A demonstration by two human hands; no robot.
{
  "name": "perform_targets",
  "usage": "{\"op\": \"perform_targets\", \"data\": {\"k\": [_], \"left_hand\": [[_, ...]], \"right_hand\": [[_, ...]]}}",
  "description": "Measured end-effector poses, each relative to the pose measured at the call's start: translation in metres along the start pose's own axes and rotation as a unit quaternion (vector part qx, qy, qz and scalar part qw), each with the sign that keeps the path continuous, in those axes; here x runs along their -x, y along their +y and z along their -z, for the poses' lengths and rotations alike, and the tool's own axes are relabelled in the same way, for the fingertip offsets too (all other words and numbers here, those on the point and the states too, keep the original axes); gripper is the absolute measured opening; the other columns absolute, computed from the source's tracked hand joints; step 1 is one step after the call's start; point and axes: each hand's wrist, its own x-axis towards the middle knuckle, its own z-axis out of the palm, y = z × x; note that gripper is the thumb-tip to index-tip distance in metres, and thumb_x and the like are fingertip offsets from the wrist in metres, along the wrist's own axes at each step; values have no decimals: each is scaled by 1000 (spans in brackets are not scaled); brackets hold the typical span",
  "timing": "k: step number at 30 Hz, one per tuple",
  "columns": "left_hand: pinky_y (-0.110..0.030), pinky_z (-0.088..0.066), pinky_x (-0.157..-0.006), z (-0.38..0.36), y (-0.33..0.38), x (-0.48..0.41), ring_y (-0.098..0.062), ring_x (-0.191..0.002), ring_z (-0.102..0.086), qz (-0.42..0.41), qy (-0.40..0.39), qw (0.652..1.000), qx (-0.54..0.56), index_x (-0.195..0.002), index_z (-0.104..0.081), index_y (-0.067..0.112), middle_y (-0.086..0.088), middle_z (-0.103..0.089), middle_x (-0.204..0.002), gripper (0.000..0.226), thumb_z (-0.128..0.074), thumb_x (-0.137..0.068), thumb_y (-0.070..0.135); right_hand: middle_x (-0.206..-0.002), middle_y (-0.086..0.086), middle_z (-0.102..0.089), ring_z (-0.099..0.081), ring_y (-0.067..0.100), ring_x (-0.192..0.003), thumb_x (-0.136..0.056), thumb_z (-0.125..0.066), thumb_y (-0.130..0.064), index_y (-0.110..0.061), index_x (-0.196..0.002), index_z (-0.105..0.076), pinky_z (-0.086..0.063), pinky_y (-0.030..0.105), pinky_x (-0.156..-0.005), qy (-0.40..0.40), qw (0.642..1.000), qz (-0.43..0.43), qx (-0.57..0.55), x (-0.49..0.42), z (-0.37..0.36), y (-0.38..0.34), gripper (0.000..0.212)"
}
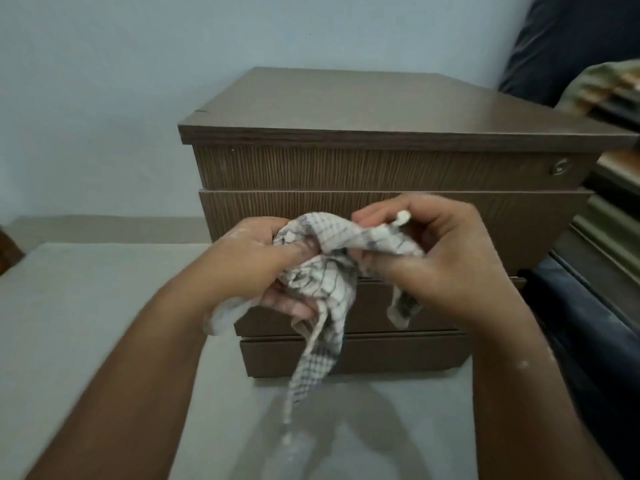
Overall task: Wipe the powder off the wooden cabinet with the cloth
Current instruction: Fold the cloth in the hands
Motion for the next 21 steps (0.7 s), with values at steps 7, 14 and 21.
{"op": "perform_targets", "data": {"k": [7, 14, 21], "left_hand": [[-47, -64, -73, -2, -3, -6, -32, -91, -76, 8, -40, 960, 276, -119, -63, 4, -21, -75, -110, 35, -32, -103, 8], [-47, -61, -85, -1, -1, -7, -35, -107, -70, -59, -65, 986, 144, -123, -63, 5, -19, -73, -116, 41, -59, -89, 27], [-31, -63, -61, -10, 1, -2, -22, -75, -76, -29, -40, 995, 88, -123, -60, 3, -11, -78, -90, 57, -64, -77, 38]], "right_hand": [[-145, -11, -54, -42, -3, -140, -98, -65, -24, -32, -120, -74, -41, 40, -117, -135, 990, -37, 34, 6, -5, 1, 25], [-108, 5, -74, -75, 23, -97, -78, -86, -18, -14, -100, -62, -64, 48, -79, -56, 995, -58, -51, 7, 1, -2, 32], [-100, 16, -71, -75, 37, -85, -85, -80, -11, -13, -93, -54, -63, 50, -71, -2, 989, -97, -109, 5, 2, 0, 27]]}}
